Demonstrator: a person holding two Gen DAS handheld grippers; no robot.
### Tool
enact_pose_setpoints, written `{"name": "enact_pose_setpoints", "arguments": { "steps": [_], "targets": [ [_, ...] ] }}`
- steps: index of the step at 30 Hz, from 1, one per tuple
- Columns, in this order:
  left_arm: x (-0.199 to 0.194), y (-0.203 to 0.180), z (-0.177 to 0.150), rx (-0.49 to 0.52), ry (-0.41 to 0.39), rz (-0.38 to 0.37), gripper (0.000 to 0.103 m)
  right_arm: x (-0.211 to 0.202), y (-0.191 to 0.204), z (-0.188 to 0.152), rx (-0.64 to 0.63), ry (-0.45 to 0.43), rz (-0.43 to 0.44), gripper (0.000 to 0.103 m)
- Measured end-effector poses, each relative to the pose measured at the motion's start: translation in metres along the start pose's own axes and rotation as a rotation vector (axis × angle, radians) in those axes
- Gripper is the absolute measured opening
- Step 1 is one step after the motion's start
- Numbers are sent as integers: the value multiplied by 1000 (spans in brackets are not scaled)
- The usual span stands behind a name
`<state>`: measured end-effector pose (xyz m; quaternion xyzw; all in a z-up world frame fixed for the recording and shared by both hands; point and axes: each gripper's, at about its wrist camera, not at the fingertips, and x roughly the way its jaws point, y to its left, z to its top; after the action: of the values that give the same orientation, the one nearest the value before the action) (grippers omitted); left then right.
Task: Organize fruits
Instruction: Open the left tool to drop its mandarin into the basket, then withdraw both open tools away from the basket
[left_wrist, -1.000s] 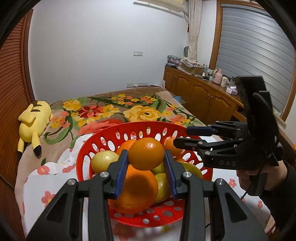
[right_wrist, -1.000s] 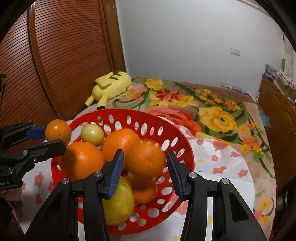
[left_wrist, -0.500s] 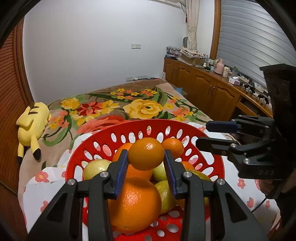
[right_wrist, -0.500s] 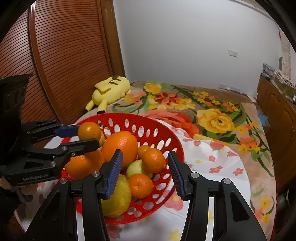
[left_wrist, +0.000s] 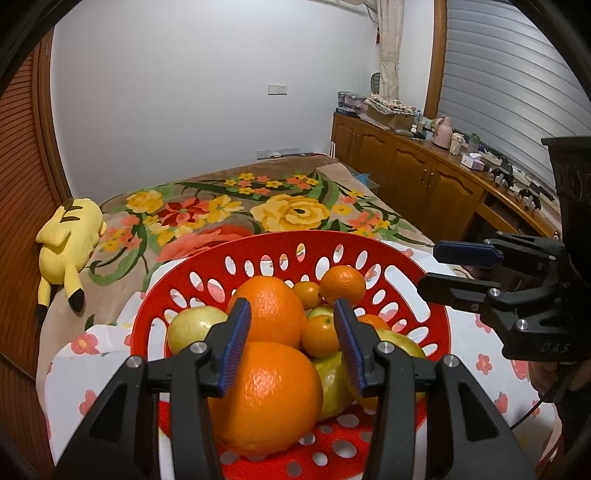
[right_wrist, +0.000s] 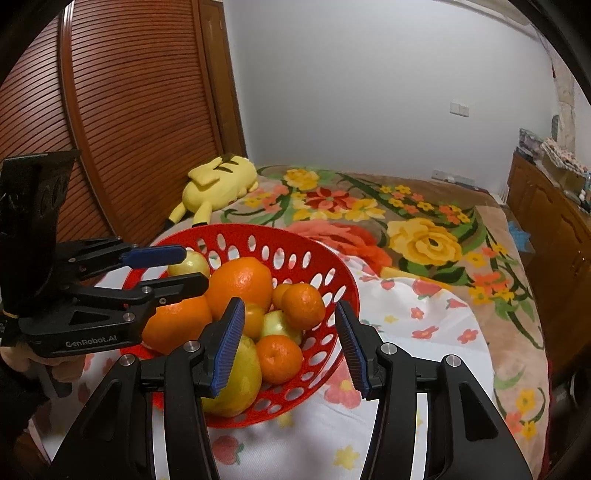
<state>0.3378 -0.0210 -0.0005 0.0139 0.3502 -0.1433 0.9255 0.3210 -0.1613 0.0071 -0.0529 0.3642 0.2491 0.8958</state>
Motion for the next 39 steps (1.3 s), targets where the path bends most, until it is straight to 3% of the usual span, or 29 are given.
{"name": "enact_pose_setpoints", "arguments": {
  "steps": [12, 24, 27, 29, 35, 39],
  "targets": [
    [-41, -8, -26, 2, -35, 24, 51, -26, 19, -27, 51, -33, 12, 52],
    [-86, -17, -68, -3, -99, 56, 70, -48, 45, -64, 74, -64, -18, 57],
    [-94, -15, -77, -20, -115, 63, 76, -53, 52, -70, 71, -73, -45, 63],
    [-100, -14, -81, -35, -128, 69, 94, -57, 56, -74, 71, -84, -64, 67],
    [-120, -12, -89, -53, -165, 112, 97, -73, 62, -82, 97, -130, -96, 81],
    [-138, -14, -94, -67, -196, 130, 97, -88, 66, -83, 102, -165, -108, 85]
  ]
}}
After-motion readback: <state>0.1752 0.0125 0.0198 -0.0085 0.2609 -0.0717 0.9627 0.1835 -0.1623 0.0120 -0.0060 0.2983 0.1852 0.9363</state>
